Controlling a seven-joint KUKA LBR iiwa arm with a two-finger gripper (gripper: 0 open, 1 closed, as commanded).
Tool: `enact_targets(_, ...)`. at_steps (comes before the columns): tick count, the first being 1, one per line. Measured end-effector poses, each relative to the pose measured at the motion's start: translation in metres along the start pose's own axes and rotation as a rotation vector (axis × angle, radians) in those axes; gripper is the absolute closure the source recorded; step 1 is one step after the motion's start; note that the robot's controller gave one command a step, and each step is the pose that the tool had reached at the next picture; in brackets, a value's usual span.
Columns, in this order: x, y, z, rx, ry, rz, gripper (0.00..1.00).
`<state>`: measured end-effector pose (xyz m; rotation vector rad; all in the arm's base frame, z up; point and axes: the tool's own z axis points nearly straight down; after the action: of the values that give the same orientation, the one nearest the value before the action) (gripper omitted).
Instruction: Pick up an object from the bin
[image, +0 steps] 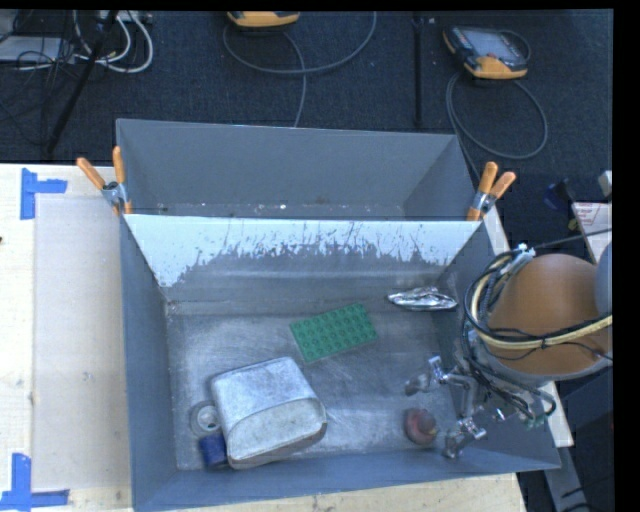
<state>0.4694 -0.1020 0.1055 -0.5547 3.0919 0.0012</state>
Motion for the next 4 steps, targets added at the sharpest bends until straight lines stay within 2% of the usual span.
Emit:
enact_targets(1, -0.009, -0.003, 0.031, 0.010, -0.020, -0.101, 0.00)
enact_targets(2, -0.011, 0.000, 0.031, 0.010, -0.017, -0.157, 0.00)
enact_targets(3, -0.009, 0.001, 0.032, 0.007, -0.009, -0.160, 1.00)
enact_targets(4, -0.010, 0.001, -0.027, -0.001, 0.000, -0.156, 1.00)
